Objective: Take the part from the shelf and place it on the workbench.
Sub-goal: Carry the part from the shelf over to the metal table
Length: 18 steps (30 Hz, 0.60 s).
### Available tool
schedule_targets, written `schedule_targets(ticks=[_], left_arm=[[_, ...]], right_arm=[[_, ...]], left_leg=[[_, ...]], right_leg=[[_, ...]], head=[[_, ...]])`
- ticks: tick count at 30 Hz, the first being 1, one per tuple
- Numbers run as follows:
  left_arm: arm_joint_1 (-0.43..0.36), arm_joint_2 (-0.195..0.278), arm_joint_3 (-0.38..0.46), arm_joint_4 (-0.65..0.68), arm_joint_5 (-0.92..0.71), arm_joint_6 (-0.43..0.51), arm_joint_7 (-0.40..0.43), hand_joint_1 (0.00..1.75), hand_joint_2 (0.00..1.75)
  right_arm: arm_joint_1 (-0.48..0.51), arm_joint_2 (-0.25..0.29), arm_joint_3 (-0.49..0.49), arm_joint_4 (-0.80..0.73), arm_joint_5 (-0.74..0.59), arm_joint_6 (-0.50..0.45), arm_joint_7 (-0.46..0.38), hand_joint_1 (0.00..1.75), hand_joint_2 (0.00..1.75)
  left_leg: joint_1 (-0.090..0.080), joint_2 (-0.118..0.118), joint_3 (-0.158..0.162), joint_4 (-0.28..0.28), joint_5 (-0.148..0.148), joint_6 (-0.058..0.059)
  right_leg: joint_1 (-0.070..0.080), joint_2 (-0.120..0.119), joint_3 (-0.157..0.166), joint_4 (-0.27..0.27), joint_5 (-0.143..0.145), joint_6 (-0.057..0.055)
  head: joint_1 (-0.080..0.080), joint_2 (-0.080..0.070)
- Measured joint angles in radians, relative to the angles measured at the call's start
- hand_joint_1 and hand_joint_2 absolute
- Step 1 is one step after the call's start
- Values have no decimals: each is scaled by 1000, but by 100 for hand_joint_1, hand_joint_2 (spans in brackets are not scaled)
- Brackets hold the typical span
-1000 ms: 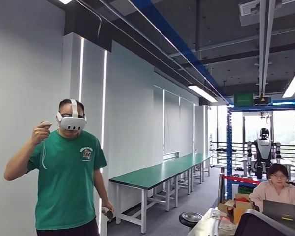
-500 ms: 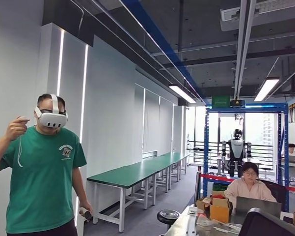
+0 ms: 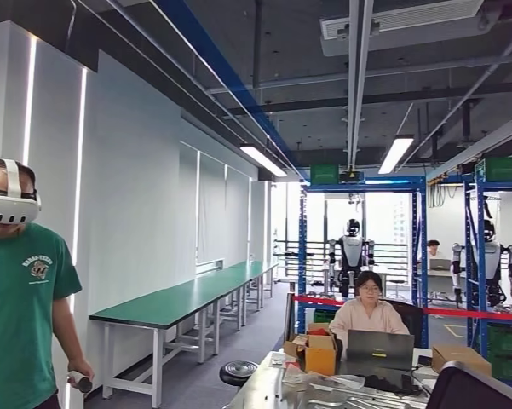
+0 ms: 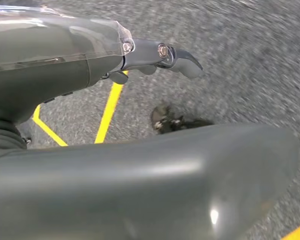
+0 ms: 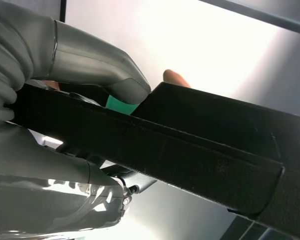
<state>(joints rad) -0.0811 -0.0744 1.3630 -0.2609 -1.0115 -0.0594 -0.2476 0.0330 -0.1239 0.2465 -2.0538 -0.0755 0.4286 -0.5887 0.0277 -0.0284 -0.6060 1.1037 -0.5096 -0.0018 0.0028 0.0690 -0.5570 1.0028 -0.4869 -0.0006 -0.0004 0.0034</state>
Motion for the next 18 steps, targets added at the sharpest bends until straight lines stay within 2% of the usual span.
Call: schedule_targets(ticks=[1, 2, 4, 5, 6, 7, 9, 10, 11, 12, 13, 14, 15, 16, 17, 18], left_arm=[[0, 0, 0, 0, 0, 0, 0, 0, 175], [-1, -1, 0, 0, 0, -1, 0, 0, 175], [-2, -2, 0, 0, 0, -1, 1, 0, 175], [-4, -3, 0, 0, 0, -2, 0, 0, 175], [-5, -3, 0, 0, 1, -2, 0, 0, 175], [-6, -4, 0, 0, 1, -2, 0, 0, 175], [-4, -4, 0, 0, 2, -2, -1, 0, 175], [-3, -4, 0, 0, 2, -2, -1, 0, 175], [-2, -4, 0, 0, 2, -2, 0, 0, 175], [-2, -4, 0, 0, 2, -3, 0, 0, 175], [-3, -4, 0, 0, 2, -3, 0, 0, 175], [-4, -4, 0, 0, 2, -3, 0, 0, 175], [-4, -4, 0, 0, 2, -4, 0, 0, 175], [-5, -4, 0, 0, 2, -4, 0, 0, 175], [-5, -4, 0, 0, 2, -5, 0, 0, 175], [-6, -4, 0, 0, 2, -5, 1, 0, 175]], right_arm=[[2, -1, -1, 0, -1, 2, 0, 175, 175], [4, -1, -2, 0, -2, 5, -1, 175, 175], [8, -3, -5, 0, -4, 9, -2, 175, 175], [10, -4, -7, -1, -5, 11, -3, 175, 175], [9, -5, -8, -2, -5, 12, -3, 175, 175], [7, -6, -9, -2, -6, 14, -4, 175, 175], [6, -7, -9, -3, -7, 17, -5, 175, 175], [7, -7, -9, -3, -7, 18, -6, 175, 175], [8, -7, -9, -3, -7, 18, -6, 175, 175], [8, -8, -9, -3, -7, 18, -6, 175, 175], [8, -8, -9, -3, -7, 19, -6, 175, 175], [7, -8, -9, -3, -7, 19, -5, 175, 175], [5, -8, -9, -3, -7, 20, -5, 175, 175], [2, -8, -9, -3, -6, 21, -4, 175, 175], [0, -8, -8, -3, -3, 22, -4, 175, 175], [-2, -9, -8, -3, 2, 23, -3, 175, 175]], left_leg=[[1, -17, 16, -40, 14, 2], [0, -29, 23, -59, 15, 4], [-2, -24, 26, -65, 10, 11], [-2, -17, 28, -68, 11, 16], [0, -8, 31, -72, 12, 21], [1, 1, 34, -75, 13, 26], [0, 21, 36, -77, 10, 32], [0, 31, 37, -76, 8, 32], [0, 41, 38, -76, 6, 32], [1, 50, 41, -76, 4, 31], [1, 58, 45, -76, 1, 29], [1, 65, 51, -77, -3, 26], [-1, 70, 56, -77, -7, 22], [-2, 75, 60, -77, -10, 17], [-4, 79, 63, -78, -13, 11], [-4, 84, 65, -80, -14, 5]], right_leg=[[0, 9, -2, 4, -3, 5], [-2, 17, -6, 8, -5, 11], [-6, 32, -11, 8, -5, 23], [-7, 27, -12, 10, -9, 29], [-7, 11, -18, 26, -20, 35], [-7, -11, -33, 60, -41, 40], [-9, -52, -96, 186, -102, 50], [-11, -59, -130, 251, -124, 54], [-13, -62, -152, 288, -128, 57], [-15, -65, -154, 285, -113, 59], [-16, -70, -134, 240, -80, 60], [-16, -82, -98, 166, -39, 58], [-13, -96, -63, 95, -11, 54], [-10, -106, -38, 44, 7, 47], [-6, -112, -26, 16, 12, 40], [-3, -109, -25, 12, 8, 33]], head=[[0, 0], [0, 0], [-1, 1], [-1, 0], [-1, 0], [-1, 0], [-1, 0], [-1, 0], [-1, 0], [-1, 0], [-1, 0], [-1, 0], [-1, 0], [-1, 0], [-1, 0], [-1, 0]])
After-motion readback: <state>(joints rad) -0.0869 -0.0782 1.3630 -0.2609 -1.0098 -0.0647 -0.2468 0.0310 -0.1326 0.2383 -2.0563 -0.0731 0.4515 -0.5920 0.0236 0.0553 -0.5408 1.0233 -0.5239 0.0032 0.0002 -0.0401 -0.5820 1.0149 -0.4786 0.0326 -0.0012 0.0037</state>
